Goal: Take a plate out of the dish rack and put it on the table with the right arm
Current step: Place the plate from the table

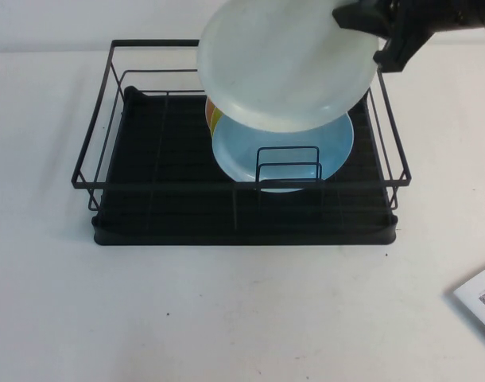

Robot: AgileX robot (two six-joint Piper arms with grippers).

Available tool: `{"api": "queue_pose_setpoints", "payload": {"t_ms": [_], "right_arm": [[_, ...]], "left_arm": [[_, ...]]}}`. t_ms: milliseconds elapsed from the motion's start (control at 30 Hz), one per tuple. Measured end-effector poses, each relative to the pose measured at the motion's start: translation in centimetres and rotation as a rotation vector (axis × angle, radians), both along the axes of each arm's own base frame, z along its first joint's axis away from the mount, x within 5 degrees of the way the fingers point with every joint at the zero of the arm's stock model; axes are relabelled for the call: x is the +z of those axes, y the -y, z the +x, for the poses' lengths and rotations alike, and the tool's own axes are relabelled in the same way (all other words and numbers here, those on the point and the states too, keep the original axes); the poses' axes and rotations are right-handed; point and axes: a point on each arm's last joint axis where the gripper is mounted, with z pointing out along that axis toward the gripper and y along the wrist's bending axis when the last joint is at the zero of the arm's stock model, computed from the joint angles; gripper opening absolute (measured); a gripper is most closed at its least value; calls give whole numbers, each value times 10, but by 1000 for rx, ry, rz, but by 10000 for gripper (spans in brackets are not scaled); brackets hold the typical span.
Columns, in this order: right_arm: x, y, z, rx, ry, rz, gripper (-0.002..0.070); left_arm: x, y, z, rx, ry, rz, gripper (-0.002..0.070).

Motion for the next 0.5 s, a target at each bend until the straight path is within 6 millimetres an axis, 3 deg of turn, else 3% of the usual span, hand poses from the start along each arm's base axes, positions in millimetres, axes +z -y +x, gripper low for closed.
{"api": "queue_pose_setpoints", "payload": {"t_ms": [267,500], "right_arm": [[47,16,-51,-107,-111,97,55],[52,35,-89,-284,-319,98,55]], "left_arm": [[0,0,0,0,0,0,-4],[0,0,0,0,0,0,-4]]}}
